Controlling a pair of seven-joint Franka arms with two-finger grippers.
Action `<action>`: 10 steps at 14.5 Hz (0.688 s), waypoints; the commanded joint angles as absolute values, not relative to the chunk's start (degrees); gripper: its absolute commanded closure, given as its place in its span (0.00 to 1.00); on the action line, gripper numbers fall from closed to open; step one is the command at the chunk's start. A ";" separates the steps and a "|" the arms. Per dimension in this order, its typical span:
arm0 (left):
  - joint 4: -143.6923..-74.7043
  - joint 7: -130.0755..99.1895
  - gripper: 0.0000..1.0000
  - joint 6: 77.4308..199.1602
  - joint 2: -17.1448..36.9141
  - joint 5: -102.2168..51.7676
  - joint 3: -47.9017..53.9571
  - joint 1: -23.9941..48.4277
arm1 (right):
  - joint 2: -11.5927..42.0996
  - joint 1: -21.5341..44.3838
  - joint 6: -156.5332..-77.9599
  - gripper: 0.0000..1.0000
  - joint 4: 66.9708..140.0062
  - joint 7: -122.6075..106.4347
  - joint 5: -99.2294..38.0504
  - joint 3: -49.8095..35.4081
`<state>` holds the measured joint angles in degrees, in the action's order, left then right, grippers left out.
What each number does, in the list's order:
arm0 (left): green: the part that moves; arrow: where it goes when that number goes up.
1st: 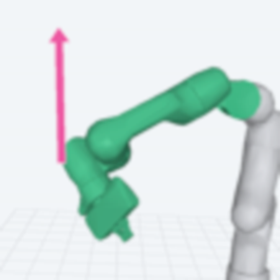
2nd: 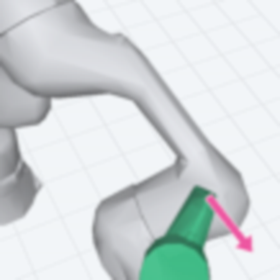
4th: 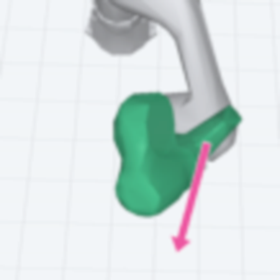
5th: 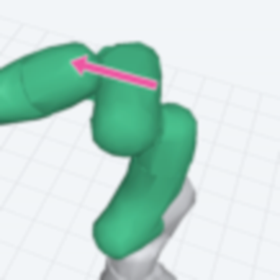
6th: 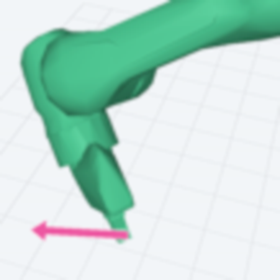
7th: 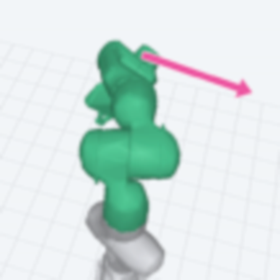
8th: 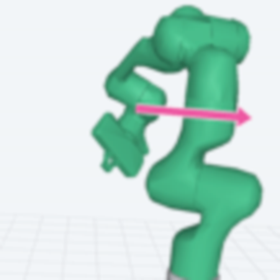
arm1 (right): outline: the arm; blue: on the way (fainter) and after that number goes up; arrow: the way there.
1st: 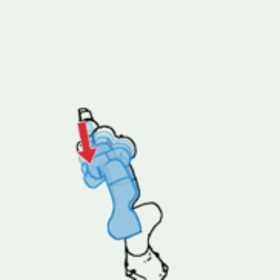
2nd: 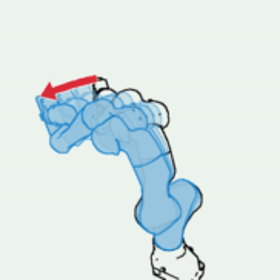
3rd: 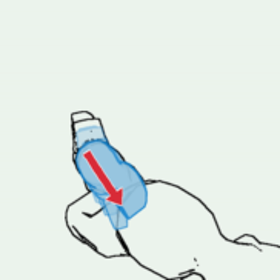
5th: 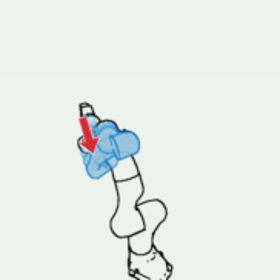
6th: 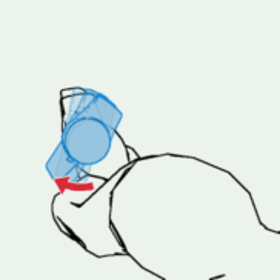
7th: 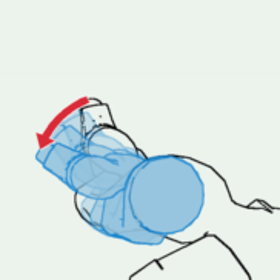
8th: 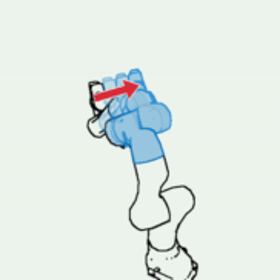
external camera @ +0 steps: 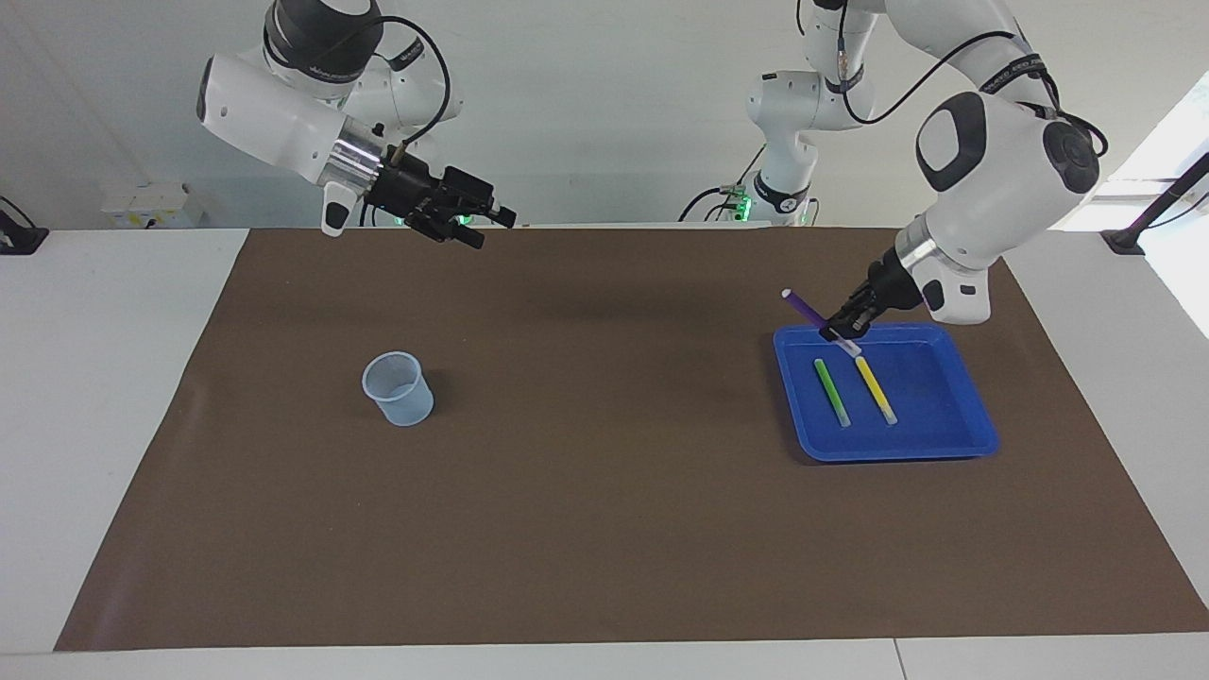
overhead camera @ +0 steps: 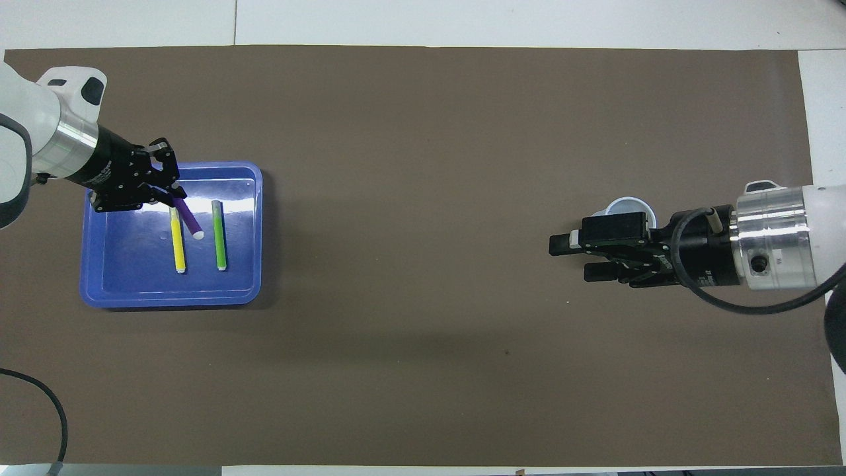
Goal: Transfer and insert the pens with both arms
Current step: 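Lift the purple pen toward the right gripper while the right gripper approaches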
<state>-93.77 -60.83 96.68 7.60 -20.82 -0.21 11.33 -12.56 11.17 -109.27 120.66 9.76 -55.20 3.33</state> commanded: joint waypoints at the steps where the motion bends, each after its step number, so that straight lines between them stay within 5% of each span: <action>1: -97.02 -75.45 1.00 97.55 4.75 -28.18 -1.05 15.72 | -14.59 17.02 -116.69 0.00 123.31 14.04 -57.04 3.25; 10: -113.38 -95.88 1.00 116.10 -2.37 -44.46 -1.05 26.46 | -14.06 22.50 -127.16 0.00 123.75 20.39 -57.13 0.45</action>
